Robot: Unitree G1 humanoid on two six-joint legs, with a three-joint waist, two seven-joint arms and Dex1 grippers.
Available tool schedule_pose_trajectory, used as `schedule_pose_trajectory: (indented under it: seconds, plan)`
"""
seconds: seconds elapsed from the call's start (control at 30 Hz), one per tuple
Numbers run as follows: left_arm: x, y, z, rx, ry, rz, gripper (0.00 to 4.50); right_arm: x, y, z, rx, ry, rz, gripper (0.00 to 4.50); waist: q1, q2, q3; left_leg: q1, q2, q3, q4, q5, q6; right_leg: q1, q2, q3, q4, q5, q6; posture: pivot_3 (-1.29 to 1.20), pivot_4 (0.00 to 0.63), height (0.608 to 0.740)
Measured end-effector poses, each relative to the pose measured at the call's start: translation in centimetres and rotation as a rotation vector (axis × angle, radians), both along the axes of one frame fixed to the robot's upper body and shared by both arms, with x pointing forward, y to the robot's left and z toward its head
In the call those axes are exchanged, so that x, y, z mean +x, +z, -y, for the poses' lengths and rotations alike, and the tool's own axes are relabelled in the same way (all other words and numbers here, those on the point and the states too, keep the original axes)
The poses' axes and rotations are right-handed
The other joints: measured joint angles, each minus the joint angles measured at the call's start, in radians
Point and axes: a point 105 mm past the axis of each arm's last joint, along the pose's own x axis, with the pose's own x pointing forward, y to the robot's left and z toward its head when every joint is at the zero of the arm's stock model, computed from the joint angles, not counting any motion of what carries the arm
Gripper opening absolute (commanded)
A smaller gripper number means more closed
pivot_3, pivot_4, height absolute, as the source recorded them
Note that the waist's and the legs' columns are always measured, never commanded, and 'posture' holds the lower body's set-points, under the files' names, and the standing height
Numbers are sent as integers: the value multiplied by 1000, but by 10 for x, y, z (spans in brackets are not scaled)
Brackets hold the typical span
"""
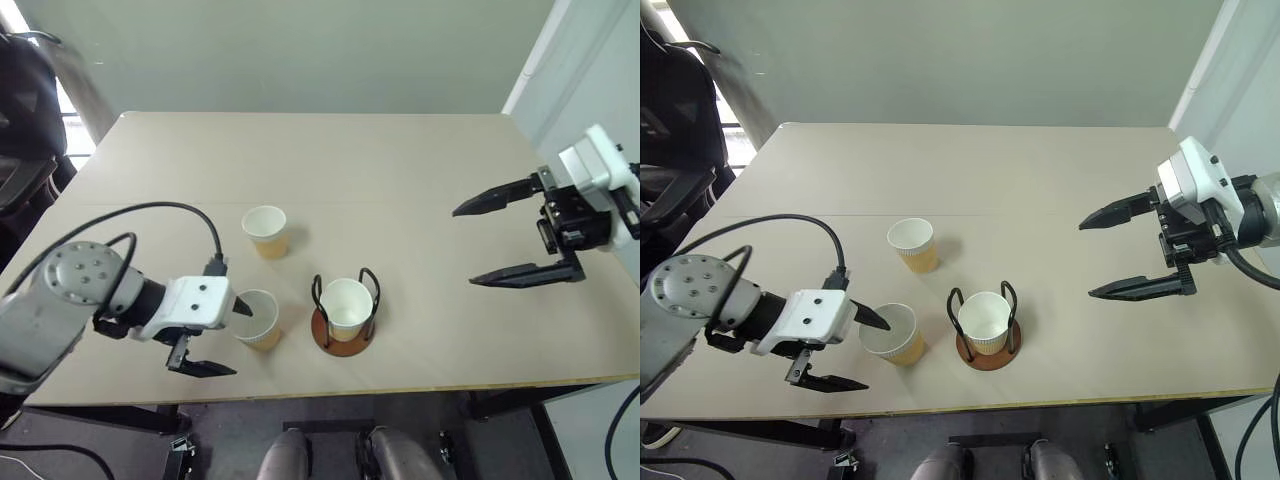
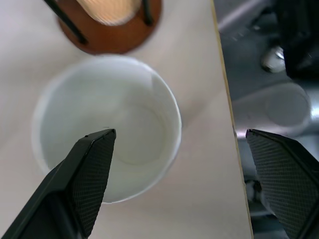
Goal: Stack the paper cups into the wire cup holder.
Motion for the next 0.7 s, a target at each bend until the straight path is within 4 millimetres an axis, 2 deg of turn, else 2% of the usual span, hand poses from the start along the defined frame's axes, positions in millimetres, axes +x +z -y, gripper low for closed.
schedule_pose_trajectory:
  seconds: [0.07,0.27,0.47,0.5,0.7]
  plan:
    - [3,-1,4,-4,-29,9,4500,-2,0,0,2,-12,6,4454,1,0,0,0,0,0,0,0,0,0,0,0,0,0,1,0,150,740]
    - [19,-5,17,-9,-112,64,2425,-6,-2,5,-14,-71,17,4500,8,0,0,-1,0,0,1,0,1,1,0,0,0,1,3,0,150,740]
    - [24,-7,14,3,-133,64,220,-10,0,7,-21,-94,30,4500,6,0,0,0,0,1,1,0,1,1,0,0,0,0,5,0,150,740]
    - [24,-8,13,5,-134,58,33,-10,-1,8,-25,-100,28,4500,6,0,0,0,0,1,1,0,1,1,0,0,0,0,6,0,150,740]
    - [21,-8,14,-10,-145,27,33,-11,-1,11,-29,-114,21,4500,7,0,0,-1,0,1,2,1,2,1,0,1,0,0,7,0,150,740]
